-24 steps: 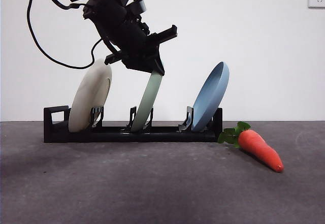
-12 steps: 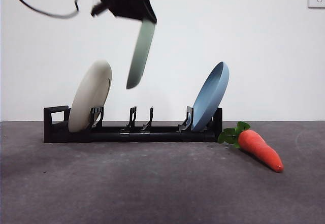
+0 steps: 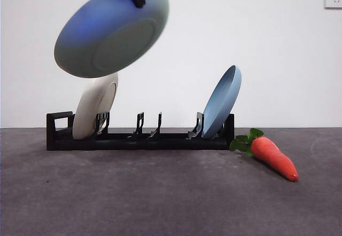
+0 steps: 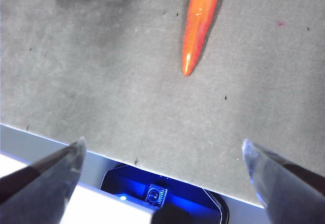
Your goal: Take the green plate from the plate rack,put the plate on the table,take the carrot from the table,put the carrot in the plate
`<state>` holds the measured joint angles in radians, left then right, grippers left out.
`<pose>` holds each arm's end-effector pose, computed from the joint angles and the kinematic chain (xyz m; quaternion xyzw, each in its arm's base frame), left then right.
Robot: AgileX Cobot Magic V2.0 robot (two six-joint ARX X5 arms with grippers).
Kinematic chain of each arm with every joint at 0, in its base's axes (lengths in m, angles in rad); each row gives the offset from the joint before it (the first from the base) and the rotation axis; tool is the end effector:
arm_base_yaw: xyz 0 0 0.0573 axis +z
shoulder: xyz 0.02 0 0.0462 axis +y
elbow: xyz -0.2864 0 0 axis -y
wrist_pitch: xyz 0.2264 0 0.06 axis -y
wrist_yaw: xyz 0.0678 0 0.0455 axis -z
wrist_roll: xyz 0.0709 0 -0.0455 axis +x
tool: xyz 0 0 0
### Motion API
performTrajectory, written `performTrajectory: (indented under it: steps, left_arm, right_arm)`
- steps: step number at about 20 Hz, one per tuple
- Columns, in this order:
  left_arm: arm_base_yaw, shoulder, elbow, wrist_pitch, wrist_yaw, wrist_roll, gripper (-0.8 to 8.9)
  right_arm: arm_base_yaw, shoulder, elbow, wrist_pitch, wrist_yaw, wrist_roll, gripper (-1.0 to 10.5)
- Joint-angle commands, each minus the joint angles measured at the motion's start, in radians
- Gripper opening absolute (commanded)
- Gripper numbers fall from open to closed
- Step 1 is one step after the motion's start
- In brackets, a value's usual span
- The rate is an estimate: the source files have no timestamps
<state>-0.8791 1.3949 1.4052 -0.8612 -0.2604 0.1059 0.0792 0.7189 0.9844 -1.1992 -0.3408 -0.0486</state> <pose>0.1962 -0.2083 0.3453 0.2682 0.3324 -0.2953 0.8546 0.0851 0.0305 0.3012 0.0375 0.4416 0.1969 0.8745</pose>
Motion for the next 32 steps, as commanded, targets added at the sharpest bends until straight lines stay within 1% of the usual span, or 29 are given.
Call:
performTrajectory:
  steps: [1, 3, 5, 8, 11, 15, 19, 20, 21, 22, 23, 24, 28, 30, 31, 32]
  left_arm:
    - [-0.075, 0.003, -0.093, 0.033, -0.112, 0.022, -0.06]
    - [-0.110, 0.006, -0.192, 0.087, -0.154, 0.039, -0.06]
    - [-0.137, 0.019, -0.284, 0.174, -0.158, 0.083, -0.06]
    - [-0.158, 0.060, -0.402, 0.324, -0.202, 0.180, -0.06]
    - [-0.162, 0.138, -0.439, 0.402, -0.211, 0.234, -0.06]
    - [-0.163, 0.263, -0.439, 0.470, -0.209, 0.262, -0.06]
    - [-0.164, 0.333, -0.439, 0.511, -0.204, 0.261, -0.06]
    - [-0.164, 0.339, -0.439, 0.516, -0.179, 0.259, 0.03]
    - [-0.162, 0.339, -0.439, 0.517, -0.128, 0.253, 0.46]
    - [-0.162, 0.339, -0.439, 0.517, -0.092, 0.243, 1.22]
    - [-0.162, 0.339, -0.438, 0.517, -0.071, 0.227, 2.21]
    - [-0.162, 0.339, -0.437, 0.517, -0.077, 0.216, 2.63]
    - [-0.162, 0.321, -0.434, 0.523, -0.078, 0.159, 2.65]
    - [-0.162, 0.284, -0.410, 0.493, -0.075, 0.089, 2.68]
    - [-0.162, 0.252, -0.387, 0.466, -0.071, 0.065, 2.89]
    - [-0.163, 0.217, -0.362, 0.441, -0.068, 0.042, 2.89]
  right_arm:
    - [0.002, 0.000, 0.002, 0.005, -0.001, 0.007, 6.5]
    - [0.002, 0.000, 0.002, 0.006, -0.002, 0.007, 6.5]
    - [0.002, 0.000, 0.002, 0.005, -0.002, 0.007, 6.5]
    - [0.002, 0.000, 0.002, 0.005, -0.002, 0.014, 6.5]
    - [0.002, 0.000, 0.002, 0.005, -0.002, 0.014, 6.5]
    - [0.002, 0.000, 0.002, 0.005, -0.002, 0.014, 6.5]
    - [0.002, 0.001, 0.002, 0.005, -0.002, 0.014, 6.5]
    - [0.002, 0.001, 0.002, 0.005, -0.002, 0.014, 6.5]
    - [0.002, 0.001, 0.002, 0.005, -0.002, 0.014, 6.5]
    - [0.002, 0.001, 0.002, 0.005, -0.002, 0.014, 6.5]
    - [0.002, 0.001, 0.002, 0.005, -0.002, 0.014, 6.5]
    - [0.002, 0.001, 0.002, 0.005, -0.002, 0.014, 6.5]
    - [0.002, 0.001, 0.002, 0.006, -0.002, 0.024, 6.5]
    - [0.002, 0.010, 0.002, 0.016, -0.002, 0.033, 6.5]
    - [0.002, 0.020, 0.002, 0.026, -0.002, 0.033, 6.5]
    - [0.002, 0.036, 0.002, 0.040, -0.002, 0.033, 6.5]
